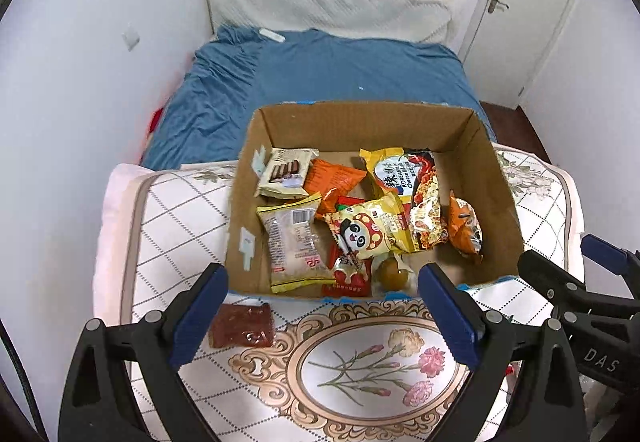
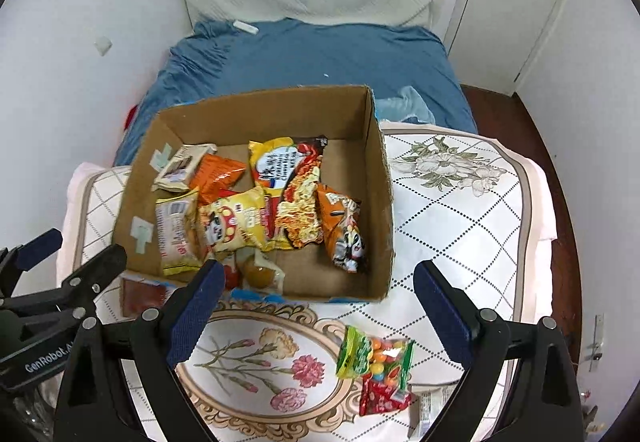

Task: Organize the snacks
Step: 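Grasp the brown square packet with the left tool while the right tool grasps the red candy packet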

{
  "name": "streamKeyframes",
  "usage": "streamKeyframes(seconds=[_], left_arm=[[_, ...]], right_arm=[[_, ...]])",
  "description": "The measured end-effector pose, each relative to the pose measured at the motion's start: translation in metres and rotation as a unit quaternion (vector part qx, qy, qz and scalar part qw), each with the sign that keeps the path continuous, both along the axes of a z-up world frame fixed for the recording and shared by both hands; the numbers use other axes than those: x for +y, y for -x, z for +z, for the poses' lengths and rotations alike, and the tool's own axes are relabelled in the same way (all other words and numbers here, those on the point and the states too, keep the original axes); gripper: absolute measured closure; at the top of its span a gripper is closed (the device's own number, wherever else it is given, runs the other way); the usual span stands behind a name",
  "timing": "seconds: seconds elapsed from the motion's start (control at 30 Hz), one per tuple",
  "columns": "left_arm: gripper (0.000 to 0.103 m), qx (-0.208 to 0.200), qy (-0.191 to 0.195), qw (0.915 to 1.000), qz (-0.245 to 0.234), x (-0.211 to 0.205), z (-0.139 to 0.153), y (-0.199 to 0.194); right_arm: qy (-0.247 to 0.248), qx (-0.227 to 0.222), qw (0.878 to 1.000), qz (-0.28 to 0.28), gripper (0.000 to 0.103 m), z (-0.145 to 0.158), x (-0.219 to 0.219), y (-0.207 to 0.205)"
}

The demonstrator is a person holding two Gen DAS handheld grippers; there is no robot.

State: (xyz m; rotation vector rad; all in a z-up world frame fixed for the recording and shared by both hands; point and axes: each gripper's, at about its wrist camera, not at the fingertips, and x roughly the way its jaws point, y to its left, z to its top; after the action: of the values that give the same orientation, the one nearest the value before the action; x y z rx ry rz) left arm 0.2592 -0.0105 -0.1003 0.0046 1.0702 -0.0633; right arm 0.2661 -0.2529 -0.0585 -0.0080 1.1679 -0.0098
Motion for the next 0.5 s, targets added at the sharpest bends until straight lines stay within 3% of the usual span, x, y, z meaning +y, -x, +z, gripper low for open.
streamKeyframes(seconds=[0.27, 0.5], left_arm=[[0.006, -0.018, 0.005, 0.9996, 0.022, 0.013, 0.011, 0.05], [0.006, 0.032, 0.001, 0.9982, 0.05, 0.024, -0.036, 0.077]], right_arm=[[-0.042, 0.008, 0.999, -0.009, 0.006, 0.006, -0.014, 0.048], [-0.06, 0.088, 0.991, -0.082, 0.006, -0.058, -0.077, 0.077]])
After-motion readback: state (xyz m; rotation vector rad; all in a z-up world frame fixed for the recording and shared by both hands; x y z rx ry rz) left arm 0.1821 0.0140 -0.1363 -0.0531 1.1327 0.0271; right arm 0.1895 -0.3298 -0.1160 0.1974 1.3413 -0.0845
